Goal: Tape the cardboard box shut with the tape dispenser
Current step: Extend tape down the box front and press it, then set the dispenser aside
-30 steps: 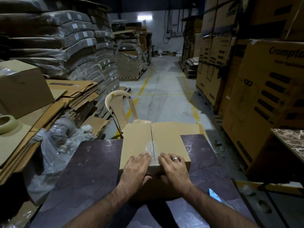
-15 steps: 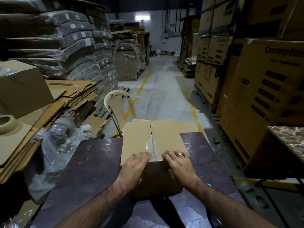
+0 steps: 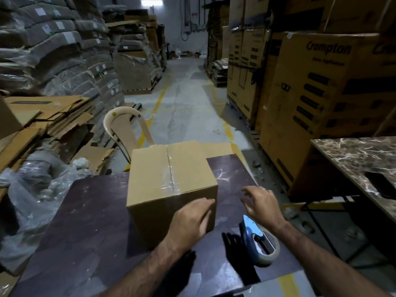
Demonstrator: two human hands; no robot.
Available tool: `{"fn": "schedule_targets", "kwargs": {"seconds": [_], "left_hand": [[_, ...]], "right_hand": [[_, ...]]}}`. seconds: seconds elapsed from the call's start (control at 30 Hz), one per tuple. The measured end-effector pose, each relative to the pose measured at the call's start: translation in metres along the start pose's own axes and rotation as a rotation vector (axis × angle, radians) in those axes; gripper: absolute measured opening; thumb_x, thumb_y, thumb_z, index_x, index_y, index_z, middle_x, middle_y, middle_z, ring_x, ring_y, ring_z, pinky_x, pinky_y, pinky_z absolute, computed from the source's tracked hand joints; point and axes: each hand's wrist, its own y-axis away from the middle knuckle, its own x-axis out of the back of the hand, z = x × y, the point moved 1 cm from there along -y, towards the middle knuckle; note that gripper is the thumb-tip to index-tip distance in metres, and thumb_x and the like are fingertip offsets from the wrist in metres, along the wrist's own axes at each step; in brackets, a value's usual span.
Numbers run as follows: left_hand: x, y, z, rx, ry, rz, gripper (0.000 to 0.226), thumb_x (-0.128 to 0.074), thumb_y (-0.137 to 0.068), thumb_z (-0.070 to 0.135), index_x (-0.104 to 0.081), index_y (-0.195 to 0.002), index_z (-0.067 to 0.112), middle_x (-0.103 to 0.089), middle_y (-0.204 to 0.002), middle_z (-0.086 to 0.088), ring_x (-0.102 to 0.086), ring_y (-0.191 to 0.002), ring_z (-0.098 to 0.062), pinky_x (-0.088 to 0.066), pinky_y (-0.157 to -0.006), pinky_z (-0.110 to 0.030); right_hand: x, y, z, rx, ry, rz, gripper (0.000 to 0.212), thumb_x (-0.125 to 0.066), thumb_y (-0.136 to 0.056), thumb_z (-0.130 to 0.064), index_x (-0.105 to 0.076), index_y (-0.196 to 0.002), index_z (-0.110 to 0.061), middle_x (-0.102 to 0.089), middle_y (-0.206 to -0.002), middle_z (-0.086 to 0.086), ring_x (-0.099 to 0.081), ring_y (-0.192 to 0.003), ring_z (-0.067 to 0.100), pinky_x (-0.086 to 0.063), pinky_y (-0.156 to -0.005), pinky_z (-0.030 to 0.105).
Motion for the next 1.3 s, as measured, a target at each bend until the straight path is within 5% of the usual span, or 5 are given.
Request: {"fn": "schedule_targets", "kwargs": {"seconds": [0.47,0.57,0.77,1.0,1.3], "left_hand": [[-0.177,-0.01,0.049,0.954,0.387,-0.681,0.05,-0.068,-0.08,0.046,-0.067,-0.113,0.008,-0.071,-0.102,-0.007,-0.068,-0.086,-0.015,-0.054,-0.075,-0.026],[-0.193,-0.006,0.058,1.062,0.449,-0.666,0.038,-0.072,-0.078,0.041,-0.069,-0.101,0.011,-0.071,-0.091,-0.001,-0.063,-0.063,-0.004,-0.043,-0.043,-0.012],[-0.203,-0.011,0.061,1.147,0.434,-0.626,0.035,-0.073,-0.069,0.036,-0.072,-0.097,0.013,-0.075,-0.092,-0.001,-0.068,-0.074,-0.011,-0.051,-0.058,-0.021],[-0.204,-0.011,0.064,1.235,0.65,-0.565,0.004,-0.065,-0.08,0.009,-0.065,-0.083,0.007,-0.066,-0.069,-0.007,-0.061,-0.052,-0.013,-0.047,-0.047,-0.021],[-0.177,-0.03,0.079,1.205,1.051,-0.293,0.025,-0.063,-0.086,-0.005,-0.047,-0.105,0.001,-0.065,-0.086,-0.012,-0.06,-0.058,-0.016,-0.045,-0.047,-0.024]], "right_hand": [[-0.049,0.081,0.081,-0.732,-0.17,-0.447,0.03,-0.06,-0.081,-0.035,-0.064,-0.105,-0.016,-0.067,-0.112,0.006,-0.06,-0.11,0.026,-0.047,-0.084,0.031],[-0.058,0.089,0.088,-0.76,-0.154,-0.567,0.016,-0.059,-0.081,-0.019,-0.057,-0.096,-0.014,-0.066,-0.113,0.014,-0.06,-0.108,0.027,-0.045,-0.079,0.028],[-0.067,0.096,0.097,-0.823,-0.148,-0.639,0.039,-0.07,-0.074,-0.028,-0.061,-0.106,-0.007,-0.069,-0.108,0.011,-0.062,-0.105,0.025,-0.046,-0.076,0.027],[-0.057,0.091,0.098,-0.684,-0.091,-0.512,0.037,-0.062,-0.072,-0.019,-0.029,-0.057,-0.021,-0.06,-0.078,0.003,-0.063,-0.086,0.026,-0.033,-0.061,0.024],[-0.013,0.075,0.1,-0.542,-0.326,-0.129,0.035,-0.074,-0.073,-0.014,-0.07,-0.108,-0.016,-0.068,-0.098,-0.002,-0.064,-0.09,0.017,-0.049,-0.075,0.023]]}}
